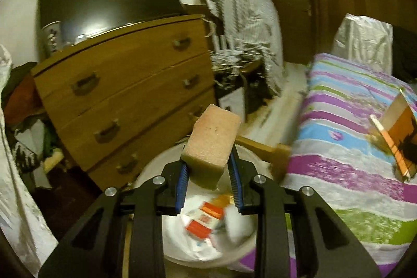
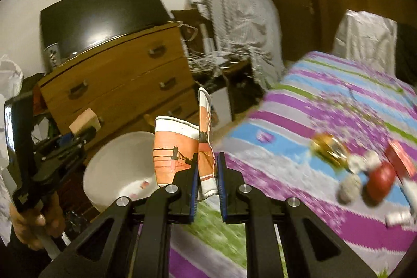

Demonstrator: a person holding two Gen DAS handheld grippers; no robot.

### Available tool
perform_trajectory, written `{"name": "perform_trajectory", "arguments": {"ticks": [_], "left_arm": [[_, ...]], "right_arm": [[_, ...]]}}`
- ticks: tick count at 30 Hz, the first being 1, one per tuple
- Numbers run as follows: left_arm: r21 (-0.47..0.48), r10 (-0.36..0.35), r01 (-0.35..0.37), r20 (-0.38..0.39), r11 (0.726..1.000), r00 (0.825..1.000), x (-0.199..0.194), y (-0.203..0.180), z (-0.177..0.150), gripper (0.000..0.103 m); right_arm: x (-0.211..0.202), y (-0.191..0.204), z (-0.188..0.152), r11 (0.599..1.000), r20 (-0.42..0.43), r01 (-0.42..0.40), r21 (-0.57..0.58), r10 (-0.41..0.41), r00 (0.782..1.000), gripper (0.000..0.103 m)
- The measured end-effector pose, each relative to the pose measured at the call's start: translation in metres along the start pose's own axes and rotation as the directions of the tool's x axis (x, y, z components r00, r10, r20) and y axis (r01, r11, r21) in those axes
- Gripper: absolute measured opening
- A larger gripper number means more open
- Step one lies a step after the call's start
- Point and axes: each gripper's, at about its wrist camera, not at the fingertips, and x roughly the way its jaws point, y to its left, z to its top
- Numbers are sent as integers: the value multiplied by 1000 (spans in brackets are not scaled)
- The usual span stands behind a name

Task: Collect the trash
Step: 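Carry the sponge block and paper cup in both tools over the bucket, then open both tools to drop the sponge block and paper cup into the bucket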

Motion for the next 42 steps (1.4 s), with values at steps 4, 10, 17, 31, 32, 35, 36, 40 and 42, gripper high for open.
{"name": "perform_trajectory", "arguments": {"ticks": [4,10,17,31,32,35,36,40,42], "left_arm": [[-15,50,-50,0,999,999,9,28,3,27],[-34,90,-91,-25,995,996,24,58,-4,27],[-46,105,-107,-63,993,993,42,78,-15,27],[-59,106,-112,-102,992,989,64,88,-26,27],[-58,107,-113,-104,992,989,65,89,-27,27],[-56,107,-114,-109,992,988,68,90,-29,27],[-57,107,-114,-110,992,988,69,91,-29,27],[-59,106,-114,-120,992,987,72,92,-32,27],[-57,108,-116,-123,992,987,74,91,-33,27]], "right_arm": [[27,38,23,998,-27,-30,-46,28,999,15],[74,93,44,993,-90,-58,-103,49,995,14],[106,135,45,985,-128,-71,-160,51,990,14],[139,153,31,979,-186,-69,-190,33,982,15],[140,154,30,979,-189,-68,-193,31,982,15],[142,153,29,978,-194,-68,-197,29,981,15],[143,152,29,978,-196,-68,-197,29,980,14],[146,152,29,978,-198,-68,-196,28,980,15],[146,152,28,978,-199,-68,-197,28,980,15]]}}
